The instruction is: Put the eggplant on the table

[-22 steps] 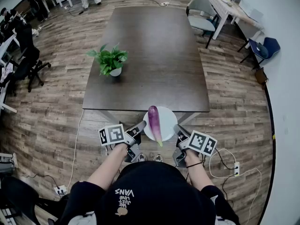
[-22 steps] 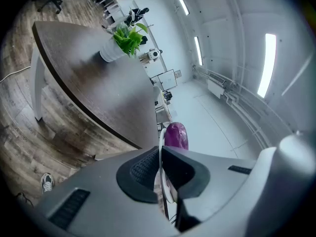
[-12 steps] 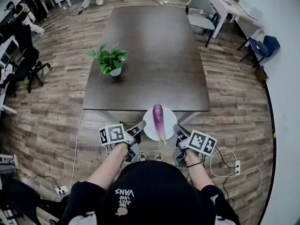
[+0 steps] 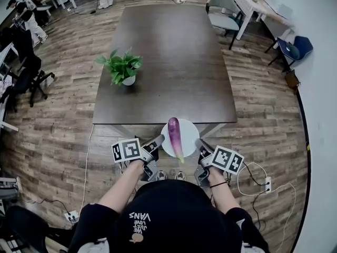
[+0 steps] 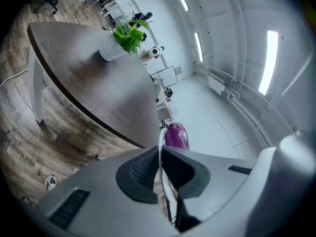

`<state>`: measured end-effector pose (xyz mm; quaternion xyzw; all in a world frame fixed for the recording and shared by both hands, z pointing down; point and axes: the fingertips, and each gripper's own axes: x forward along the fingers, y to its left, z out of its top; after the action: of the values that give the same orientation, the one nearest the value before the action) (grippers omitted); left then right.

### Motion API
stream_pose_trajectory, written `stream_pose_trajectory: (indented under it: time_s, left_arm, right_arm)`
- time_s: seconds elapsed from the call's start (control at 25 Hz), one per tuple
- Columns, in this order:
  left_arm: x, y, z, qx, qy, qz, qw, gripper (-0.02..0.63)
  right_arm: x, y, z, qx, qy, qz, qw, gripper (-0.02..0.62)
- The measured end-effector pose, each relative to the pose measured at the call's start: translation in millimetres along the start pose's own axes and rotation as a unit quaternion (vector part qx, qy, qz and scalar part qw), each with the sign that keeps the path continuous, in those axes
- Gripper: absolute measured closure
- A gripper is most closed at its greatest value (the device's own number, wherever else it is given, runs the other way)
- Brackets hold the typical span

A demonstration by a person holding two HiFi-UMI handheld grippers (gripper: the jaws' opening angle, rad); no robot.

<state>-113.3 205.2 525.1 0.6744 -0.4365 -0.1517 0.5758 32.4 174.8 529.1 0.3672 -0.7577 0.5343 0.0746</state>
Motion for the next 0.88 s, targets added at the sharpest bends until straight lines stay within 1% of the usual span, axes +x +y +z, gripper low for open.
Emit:
stream_pose_trajectory:
  time_s: [0.48,0.72,0.88]
  left_arm:
    - [-12,15,9,0.002,0.023,-0.001,0.9997,0.580]
    - [-5,17,18,-0.001,0.022,0.001,0.9998,0.580]
    - [7,17,28,-0.002,0.019,0.006,0.9998,0.580]
  right_arm:
    - [14,7,-16,0.020,-0.010,-0.005,1.000,0.554]
    - [23,4,-8,0.023,-0.006,-0.005,1.000,0.554]
    - [31,1,5,0.024,0.001,-0.002,1.000,0.554]
